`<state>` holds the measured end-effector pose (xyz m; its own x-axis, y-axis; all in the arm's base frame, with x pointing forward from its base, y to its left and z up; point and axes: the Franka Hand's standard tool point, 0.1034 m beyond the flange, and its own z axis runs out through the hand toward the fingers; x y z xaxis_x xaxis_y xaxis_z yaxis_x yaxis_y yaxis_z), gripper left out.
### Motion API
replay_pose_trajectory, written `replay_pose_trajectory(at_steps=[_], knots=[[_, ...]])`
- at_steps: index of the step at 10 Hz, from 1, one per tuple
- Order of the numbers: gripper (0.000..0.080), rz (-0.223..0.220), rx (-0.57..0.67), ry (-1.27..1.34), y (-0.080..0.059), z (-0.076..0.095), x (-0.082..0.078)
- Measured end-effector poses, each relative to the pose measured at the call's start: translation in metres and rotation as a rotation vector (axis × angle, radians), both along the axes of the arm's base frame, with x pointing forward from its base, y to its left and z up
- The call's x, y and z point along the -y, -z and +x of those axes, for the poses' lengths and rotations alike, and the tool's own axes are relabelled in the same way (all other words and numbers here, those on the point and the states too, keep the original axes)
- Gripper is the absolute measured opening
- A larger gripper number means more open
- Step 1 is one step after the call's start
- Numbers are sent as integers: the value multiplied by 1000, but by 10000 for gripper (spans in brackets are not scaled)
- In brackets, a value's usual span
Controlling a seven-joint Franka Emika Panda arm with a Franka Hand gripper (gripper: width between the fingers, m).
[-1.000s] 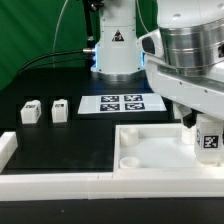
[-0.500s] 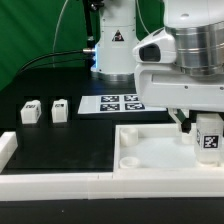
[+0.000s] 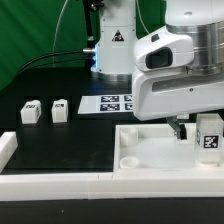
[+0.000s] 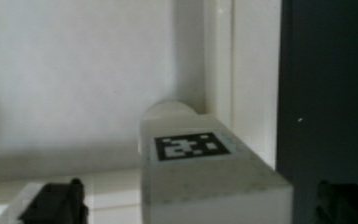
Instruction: Assemble one leg
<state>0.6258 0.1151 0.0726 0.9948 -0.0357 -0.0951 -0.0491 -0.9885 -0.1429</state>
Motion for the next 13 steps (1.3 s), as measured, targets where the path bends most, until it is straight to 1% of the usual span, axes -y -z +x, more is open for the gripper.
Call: replay_pose_trajectory(at_steps=[1,3,4,5,8,9,10,13], knots=[[648,0,0,0,0,0,0],[390,0,0,0,0,0,0],[390,0,0,0,0,0,0],[293,-1,0,1,0,0,1],[293,-3,-4,25,0,0,1],[293,-7,-11,73,1,0,2],[293,-7,-27,228,1,0,2],[294,-40,-67,612,2,-1,-1]])
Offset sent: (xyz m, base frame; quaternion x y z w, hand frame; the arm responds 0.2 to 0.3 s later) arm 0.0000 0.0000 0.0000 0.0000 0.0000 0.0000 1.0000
